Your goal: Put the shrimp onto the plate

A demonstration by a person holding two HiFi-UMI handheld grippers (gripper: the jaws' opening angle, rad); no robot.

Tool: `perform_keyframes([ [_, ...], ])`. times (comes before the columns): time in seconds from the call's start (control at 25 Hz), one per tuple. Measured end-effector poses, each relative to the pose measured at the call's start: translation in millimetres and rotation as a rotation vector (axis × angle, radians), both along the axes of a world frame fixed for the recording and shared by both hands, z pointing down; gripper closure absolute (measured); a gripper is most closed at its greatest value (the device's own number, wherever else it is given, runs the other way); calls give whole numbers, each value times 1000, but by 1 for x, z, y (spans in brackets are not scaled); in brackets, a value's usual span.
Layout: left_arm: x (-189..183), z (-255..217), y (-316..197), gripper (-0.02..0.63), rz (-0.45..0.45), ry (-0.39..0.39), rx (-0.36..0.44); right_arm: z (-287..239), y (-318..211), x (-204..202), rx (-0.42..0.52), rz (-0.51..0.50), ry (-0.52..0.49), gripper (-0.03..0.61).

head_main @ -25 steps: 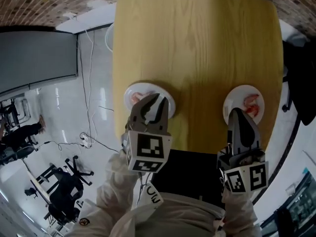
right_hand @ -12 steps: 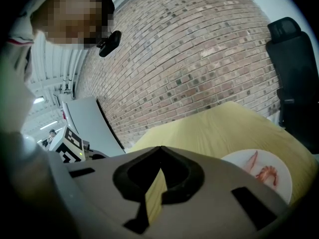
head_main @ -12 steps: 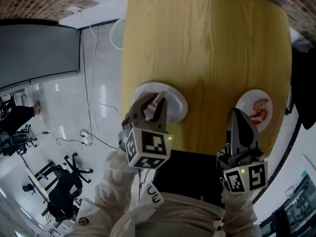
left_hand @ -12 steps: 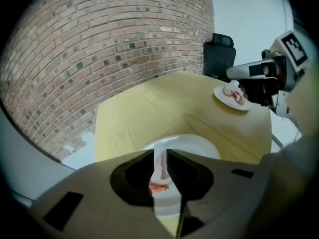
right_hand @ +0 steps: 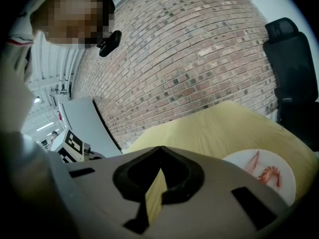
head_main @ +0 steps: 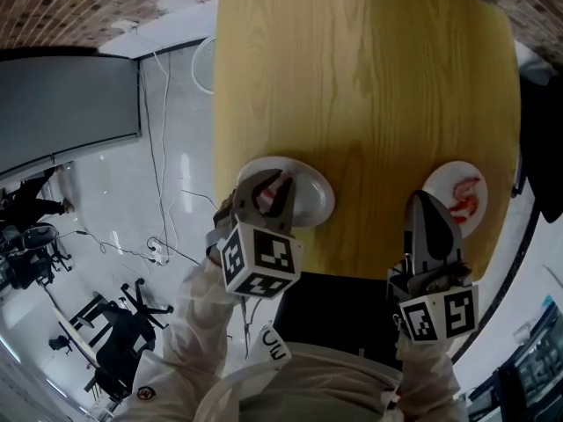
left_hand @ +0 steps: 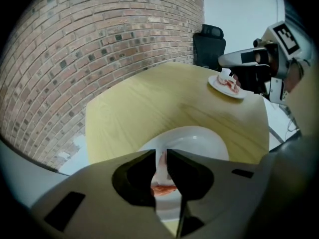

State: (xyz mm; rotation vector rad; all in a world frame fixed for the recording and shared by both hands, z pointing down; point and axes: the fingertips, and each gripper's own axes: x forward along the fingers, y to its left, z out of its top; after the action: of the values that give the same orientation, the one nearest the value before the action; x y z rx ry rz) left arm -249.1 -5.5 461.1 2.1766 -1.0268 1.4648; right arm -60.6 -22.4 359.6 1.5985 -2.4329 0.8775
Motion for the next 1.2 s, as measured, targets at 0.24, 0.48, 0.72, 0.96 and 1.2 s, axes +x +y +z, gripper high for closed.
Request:
perform_keyframes([
  [0.24, -2, 7, -1, 546, 12, 0, -29, 3, -6, -2, 0, 3, -1, 554],
  [0.48, -2, 9, 2, 546, 3, 20, -56, 3, -7, -2, 0, 8, 0, 554],
  [0.72, 0, 11, 2, 548, -23, 47, -81, 4, -5, -2, -4, 9, -2, 554],
  [0.96, -2, 11, 2, 552, -35, 25, -71, 5, -6, -1, -8, 10, -8, 554],
  [1.2, -3, 7, 3, 552, -37, 19, -59, 2, -7, -1, 0, 7, -8, 554],
])
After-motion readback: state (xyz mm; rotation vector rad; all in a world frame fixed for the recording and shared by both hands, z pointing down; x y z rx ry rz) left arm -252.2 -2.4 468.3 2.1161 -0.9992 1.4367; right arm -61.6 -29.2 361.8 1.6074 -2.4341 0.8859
